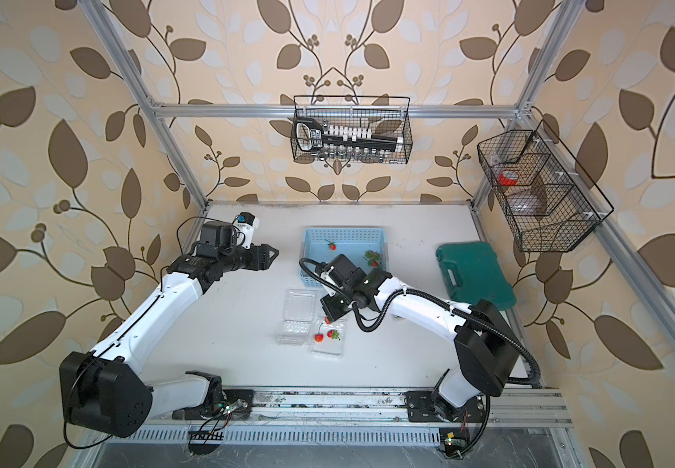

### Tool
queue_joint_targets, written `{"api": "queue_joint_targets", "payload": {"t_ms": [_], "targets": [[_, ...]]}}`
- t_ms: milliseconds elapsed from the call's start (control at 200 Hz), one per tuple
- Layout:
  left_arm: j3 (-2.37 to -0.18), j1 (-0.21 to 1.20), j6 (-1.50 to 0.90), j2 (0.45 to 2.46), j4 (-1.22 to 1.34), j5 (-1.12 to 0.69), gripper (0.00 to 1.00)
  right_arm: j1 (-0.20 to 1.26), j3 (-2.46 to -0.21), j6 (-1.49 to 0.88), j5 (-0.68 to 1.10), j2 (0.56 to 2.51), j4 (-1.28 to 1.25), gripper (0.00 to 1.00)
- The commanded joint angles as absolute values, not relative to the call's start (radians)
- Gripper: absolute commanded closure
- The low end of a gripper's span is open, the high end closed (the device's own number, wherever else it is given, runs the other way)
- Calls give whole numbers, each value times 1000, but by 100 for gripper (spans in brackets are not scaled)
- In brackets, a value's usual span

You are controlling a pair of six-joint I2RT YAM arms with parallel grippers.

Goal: Pack strawberries into containers
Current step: Place the strawberry in the packing box.

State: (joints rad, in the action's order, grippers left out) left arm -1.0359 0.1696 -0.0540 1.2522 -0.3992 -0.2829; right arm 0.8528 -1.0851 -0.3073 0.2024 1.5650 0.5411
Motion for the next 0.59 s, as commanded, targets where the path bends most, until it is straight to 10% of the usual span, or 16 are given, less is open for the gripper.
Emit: {"api": "queue_joint_targets", "payload": {"t_ms": [0, 295, 590], "targets": [[-1037, 169, -46, 1242, -393, -295, 28, 881, -1059, -346, 186, 1576, 520, 98], [-1034, 169, -44, 1238, -394, -290, 28, 926, -1091, -331, 157, 1666, 549, 62], [-1036, 169, -41, 1238, -396, -287, 28, 885, -1208, -311, 86, 1633, 589, 56]]}}
